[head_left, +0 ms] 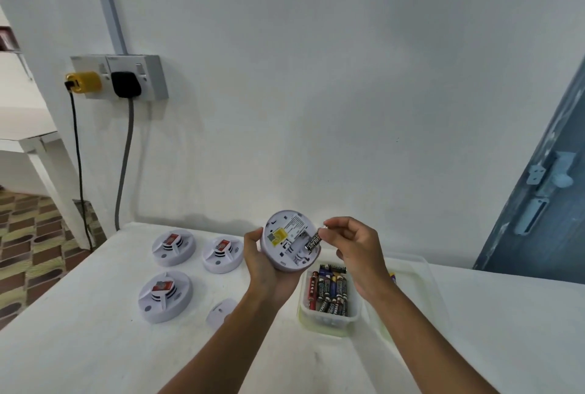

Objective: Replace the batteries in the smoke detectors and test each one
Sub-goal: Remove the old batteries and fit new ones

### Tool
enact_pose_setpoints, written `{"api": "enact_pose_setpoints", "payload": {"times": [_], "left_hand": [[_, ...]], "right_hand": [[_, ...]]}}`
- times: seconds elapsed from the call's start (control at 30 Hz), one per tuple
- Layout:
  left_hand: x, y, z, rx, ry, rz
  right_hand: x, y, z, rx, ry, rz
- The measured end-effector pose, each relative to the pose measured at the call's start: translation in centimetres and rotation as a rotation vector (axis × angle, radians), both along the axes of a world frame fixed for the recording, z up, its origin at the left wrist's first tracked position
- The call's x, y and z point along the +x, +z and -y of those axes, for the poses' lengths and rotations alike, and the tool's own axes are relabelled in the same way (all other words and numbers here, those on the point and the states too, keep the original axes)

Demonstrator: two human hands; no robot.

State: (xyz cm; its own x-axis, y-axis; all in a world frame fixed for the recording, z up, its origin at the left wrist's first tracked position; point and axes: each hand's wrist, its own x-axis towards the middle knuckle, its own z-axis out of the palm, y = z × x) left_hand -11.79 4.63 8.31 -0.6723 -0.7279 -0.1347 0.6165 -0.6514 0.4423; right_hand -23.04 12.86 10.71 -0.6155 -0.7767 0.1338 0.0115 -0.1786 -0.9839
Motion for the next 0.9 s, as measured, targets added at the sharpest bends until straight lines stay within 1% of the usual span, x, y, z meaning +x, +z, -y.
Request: {"api": "enact_pose_setpoints", "payload": {"times": [0.1, 0.3, 0.4, 0.5, 0.57, 0.7, 0.77, 0.9], "left_hand": [[0.1, 0.9, -0.2, -0.009, -0.024, -0.038], [0.2, 2.1, -0.8, -0.031, -0.002, -0.06], [0.2, 2.5, -1.0, -0.027, 0.018, -0.05], [0.3, 2.5, -1.1, -0.02, 0.043, -0.037], [0.3, 2.4, -1.2, -0.01, 0.06, -0.02], [0.3, 2.1, -1.3, 0.007, 0.07, 0.014], [0.3, 2.0, -1.3, 0.016, 0.071, 0.008], [0.1, 1.8, -1.2, 0.012, 0.079, 0.021]], "right_hand": [[0.0, 0.2, 0.2, -0.004, -0.037, -0.119], [0.4, -0.3, 0.8, -0.056, -0.14, -0.492], [0.6, -1.4, 0.8, -0.105, -0.152, -0.676], [0.9, -2.3, 0.0, -0.123, -0.148, -0.798], [1.1, -2.7, -0.6, -0.108, -0.15, -0.894], [1.0, -2.9, -0.9, -0.073, -0.18, -1.175], [0.9, -2.8, -0.8, -0.057, -0.172, -1.202], [0.7, -3.2, -0.7, -0.041, -0.118, -1.183]]}}
